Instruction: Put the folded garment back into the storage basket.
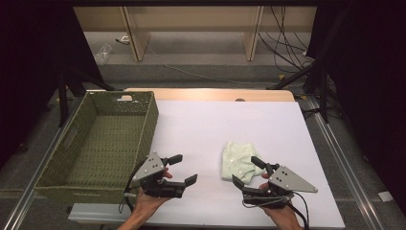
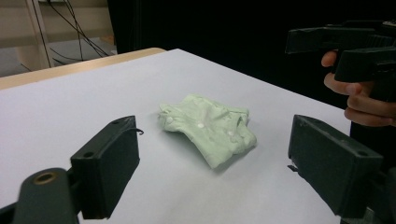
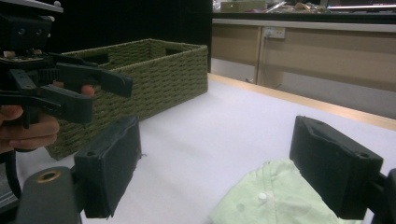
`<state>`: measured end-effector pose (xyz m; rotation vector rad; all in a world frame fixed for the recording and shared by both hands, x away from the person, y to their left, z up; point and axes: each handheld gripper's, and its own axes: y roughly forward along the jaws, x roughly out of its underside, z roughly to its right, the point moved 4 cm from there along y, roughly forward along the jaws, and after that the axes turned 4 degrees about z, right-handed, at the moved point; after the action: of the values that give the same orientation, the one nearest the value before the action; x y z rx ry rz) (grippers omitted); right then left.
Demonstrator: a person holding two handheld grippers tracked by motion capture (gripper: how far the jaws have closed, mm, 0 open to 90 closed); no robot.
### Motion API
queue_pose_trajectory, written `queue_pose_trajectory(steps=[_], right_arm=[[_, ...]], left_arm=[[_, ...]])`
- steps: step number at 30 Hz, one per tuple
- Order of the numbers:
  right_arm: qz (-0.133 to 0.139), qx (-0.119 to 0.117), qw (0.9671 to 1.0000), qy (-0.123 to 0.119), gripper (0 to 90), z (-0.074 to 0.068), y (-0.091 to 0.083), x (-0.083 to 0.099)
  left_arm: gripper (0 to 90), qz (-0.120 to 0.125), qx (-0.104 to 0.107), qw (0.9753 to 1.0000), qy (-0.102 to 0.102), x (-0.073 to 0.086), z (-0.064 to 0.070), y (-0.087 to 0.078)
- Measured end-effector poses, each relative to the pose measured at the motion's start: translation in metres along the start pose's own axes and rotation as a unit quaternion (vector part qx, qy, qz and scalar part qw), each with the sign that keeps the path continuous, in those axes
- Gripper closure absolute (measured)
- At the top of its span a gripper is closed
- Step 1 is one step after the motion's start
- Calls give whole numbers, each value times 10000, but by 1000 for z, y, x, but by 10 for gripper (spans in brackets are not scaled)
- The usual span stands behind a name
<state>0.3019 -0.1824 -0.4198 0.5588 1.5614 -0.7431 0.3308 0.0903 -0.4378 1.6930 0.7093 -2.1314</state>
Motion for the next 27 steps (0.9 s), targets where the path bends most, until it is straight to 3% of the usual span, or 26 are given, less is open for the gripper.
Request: queue_pose_trajectory(steps=[11, 15, 18, 27], right_arm=[[-16, -4, 10000, 0, 176, 0, 0, 0], [-18, 4, 10000, 10, 176, 0, 0, 1], [-9, 7, 10000, 18, 176, 0, 1, 1], [-23, 9, 10000, 9, 177, 1, 1, 1]], left_arm=[[157, -221, 64, 9996, -166, 5, 1, 11], [158, -236, 82, 9994, -222, 5, 0, 13], [160, -234, 137, 9988, -417, 5, -2, 18], [169, -276, 138, 9981, -535, 5, -3, 23]])
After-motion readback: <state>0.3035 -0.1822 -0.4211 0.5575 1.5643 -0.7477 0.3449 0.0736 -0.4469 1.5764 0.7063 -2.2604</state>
